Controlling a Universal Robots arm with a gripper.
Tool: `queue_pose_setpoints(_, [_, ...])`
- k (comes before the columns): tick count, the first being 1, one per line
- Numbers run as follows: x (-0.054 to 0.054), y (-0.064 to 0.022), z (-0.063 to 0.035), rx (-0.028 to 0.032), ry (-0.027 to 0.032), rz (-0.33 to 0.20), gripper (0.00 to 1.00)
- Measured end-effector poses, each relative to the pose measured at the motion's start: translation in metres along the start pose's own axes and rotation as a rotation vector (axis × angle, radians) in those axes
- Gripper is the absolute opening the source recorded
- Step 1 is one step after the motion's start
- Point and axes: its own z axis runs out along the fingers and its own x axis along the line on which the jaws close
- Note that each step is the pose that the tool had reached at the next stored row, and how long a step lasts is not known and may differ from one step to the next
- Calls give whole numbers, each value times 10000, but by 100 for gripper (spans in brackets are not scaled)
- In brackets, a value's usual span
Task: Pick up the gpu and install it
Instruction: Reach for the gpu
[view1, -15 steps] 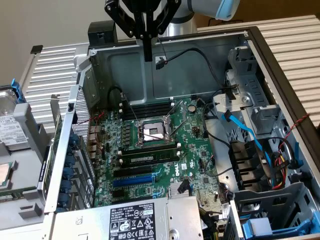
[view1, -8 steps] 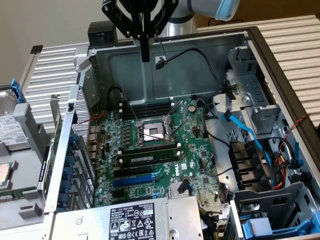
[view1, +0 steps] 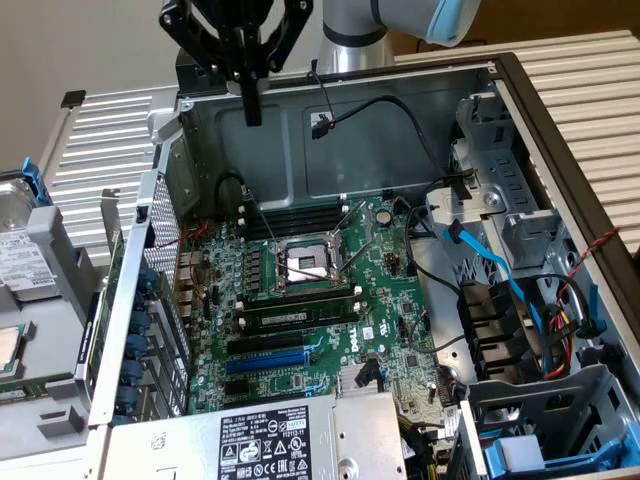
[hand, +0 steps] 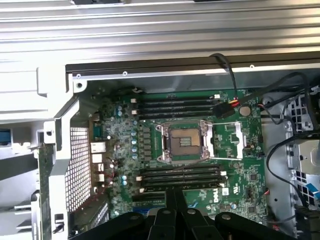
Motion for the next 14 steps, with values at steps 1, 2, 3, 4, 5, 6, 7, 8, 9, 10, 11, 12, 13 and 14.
queue_pose_setpoints(1, [44,-3,-13,-1,-2,0,11])
queue_pose_setpoints(2, [87,-5,-21,-1,-6,-1,11])
queue_pose_setpoints(3, [132,-8,-29,-2,-7,-1,11])
queue_pose_setpoints(4, [178,-11,-35,0,-7,0,11])
queue_pose_setpoints(5, [223,-14,-38,-2,-7,0,11])
queue_pose_setpoints(6, [269,-18,-40,-1,-7,-1,11])
queue_pose_setpoints(7, [314,-20,-42,-1,-7,-1,11])
queue_pose_setpoints(8, [359,-24,-44,-1,-7,0,11])
queue_pose_setpoints(9, [404,-27,-45,-1,-7,0,11])
queue_pose_setpoints(10, [448,-30,-47,-1,-7,-2,11])
queue_pose_setpoints(11, [493,-33,-48,-2,-7,-1,11])
queue_pose_setpoints(12, [542,-37,-50,-1,-4,0,11])
queue_pose_setpoints(13, [587,-40,-51,0,-2,0,11])
queue_pose_setpoints(14, [631,-44,-52,0,2,-1,11])
